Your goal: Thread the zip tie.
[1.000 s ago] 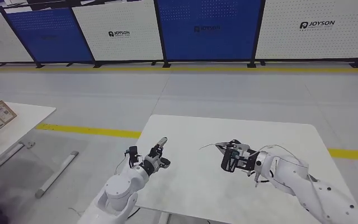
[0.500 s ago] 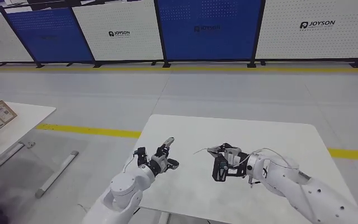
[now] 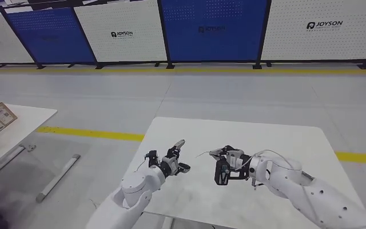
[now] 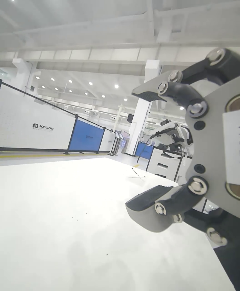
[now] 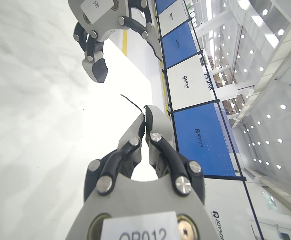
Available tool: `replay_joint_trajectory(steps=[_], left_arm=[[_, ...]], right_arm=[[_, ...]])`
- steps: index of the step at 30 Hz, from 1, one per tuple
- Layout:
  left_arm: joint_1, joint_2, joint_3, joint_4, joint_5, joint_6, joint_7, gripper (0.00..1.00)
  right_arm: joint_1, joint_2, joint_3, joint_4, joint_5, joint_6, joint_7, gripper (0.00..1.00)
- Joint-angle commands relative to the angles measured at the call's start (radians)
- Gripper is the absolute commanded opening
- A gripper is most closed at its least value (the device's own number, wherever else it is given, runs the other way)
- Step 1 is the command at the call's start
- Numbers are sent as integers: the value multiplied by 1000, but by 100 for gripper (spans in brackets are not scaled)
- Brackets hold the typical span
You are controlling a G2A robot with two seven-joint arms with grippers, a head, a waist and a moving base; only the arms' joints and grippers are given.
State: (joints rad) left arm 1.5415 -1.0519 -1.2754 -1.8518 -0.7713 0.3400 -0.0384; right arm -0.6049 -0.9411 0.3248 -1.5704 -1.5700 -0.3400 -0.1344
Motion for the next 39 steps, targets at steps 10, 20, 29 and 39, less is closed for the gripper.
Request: replay_joint_trajectory(steps=[10, 20, 29, 39], left_arm=[[-71, 37, 113, 26, -360, 0, 93, 100], [-70, 34, 116, 25, -383, -4, 86, 100], [-110, 12, 143, 8, -437, -25, 215, 100], [-110, 7, 160, 14, -445, -11, 198, 100]], right_arm=[[0, 0, 0, 0, 0, 0, 0, 0], [-10, -1, 5, -2, 0, 2, 11, 0], [17, -7, -35, -16, 0, 0, 68, 0], [17, -7, -35, -16, 0, 0, 68, 0]])
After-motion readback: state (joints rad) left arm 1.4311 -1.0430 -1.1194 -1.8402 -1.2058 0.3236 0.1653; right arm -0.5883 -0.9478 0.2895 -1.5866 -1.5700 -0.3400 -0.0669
